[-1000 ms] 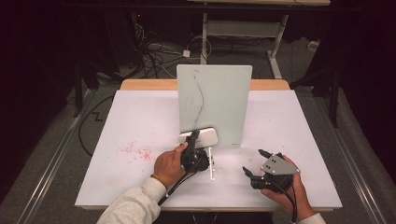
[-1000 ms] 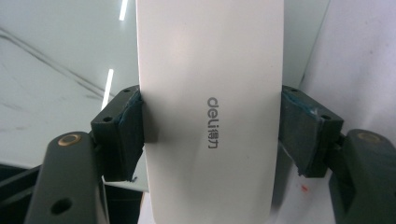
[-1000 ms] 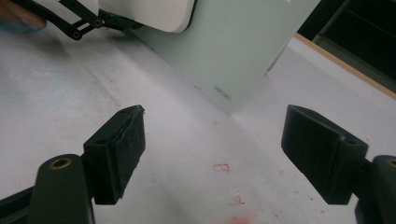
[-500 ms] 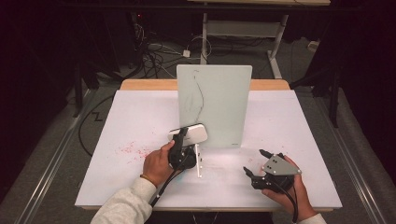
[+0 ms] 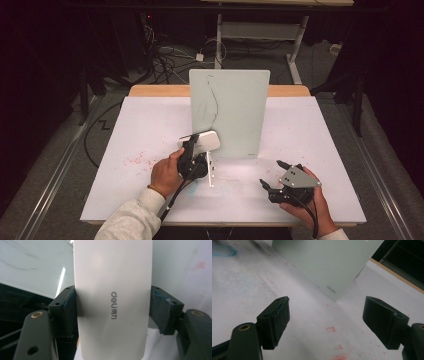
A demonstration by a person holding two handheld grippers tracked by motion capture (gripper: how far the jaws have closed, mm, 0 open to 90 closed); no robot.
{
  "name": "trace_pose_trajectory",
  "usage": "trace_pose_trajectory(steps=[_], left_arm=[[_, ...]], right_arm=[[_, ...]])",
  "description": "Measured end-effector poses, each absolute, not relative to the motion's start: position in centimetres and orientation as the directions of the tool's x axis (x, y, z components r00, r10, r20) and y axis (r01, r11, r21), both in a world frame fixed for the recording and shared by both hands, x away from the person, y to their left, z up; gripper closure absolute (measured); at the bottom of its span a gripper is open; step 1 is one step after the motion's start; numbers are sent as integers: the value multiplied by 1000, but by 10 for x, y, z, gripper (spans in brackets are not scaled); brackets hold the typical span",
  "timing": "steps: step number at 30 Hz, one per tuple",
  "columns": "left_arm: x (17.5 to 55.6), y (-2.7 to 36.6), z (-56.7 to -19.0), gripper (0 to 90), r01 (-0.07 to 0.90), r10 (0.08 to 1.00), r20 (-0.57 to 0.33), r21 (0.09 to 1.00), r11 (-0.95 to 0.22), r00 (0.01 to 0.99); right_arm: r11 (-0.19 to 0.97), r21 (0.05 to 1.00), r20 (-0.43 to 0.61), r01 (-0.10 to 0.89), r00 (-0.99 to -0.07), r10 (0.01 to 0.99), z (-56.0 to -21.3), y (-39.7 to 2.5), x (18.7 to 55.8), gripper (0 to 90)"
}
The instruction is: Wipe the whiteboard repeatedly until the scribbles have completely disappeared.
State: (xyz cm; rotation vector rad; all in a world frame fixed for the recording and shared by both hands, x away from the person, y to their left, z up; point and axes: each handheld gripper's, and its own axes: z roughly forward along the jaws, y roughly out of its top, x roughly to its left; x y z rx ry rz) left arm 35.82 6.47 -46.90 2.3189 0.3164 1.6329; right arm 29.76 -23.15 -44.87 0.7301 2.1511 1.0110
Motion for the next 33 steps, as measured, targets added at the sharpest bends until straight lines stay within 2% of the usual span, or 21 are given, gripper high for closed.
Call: trace_pose_trajectory(steps=[6,12,18,23,28,33], left_arm=[[368,68,-444,291,17,444,841,462,-887,311],[366,71,-449,291,35,494,812,509,-860,311],[356,72,-476,291,67,499,794,510,-858,348],[349,67,-497,291,69,437,830,442,-895,346],[349,68,-495,291,67,427,832,433,-899,354],[353,69,-484,291,65,462,812,472,-879,356]], right_arm=[[548,809,-312,211,-637,705,-449,-232,298,223],[549,809,-312,210,-638,704,-449,-232,298,223],[550,809,-312,208,-640,702,-449,-232,297,224],[552,808,-314,206,-642,700,-449,-231,297,224],[552,808,-313,206,-642,700,-449,-231,297,224],[551,808,-312,207,-644,699,-449,-231,298,224]])
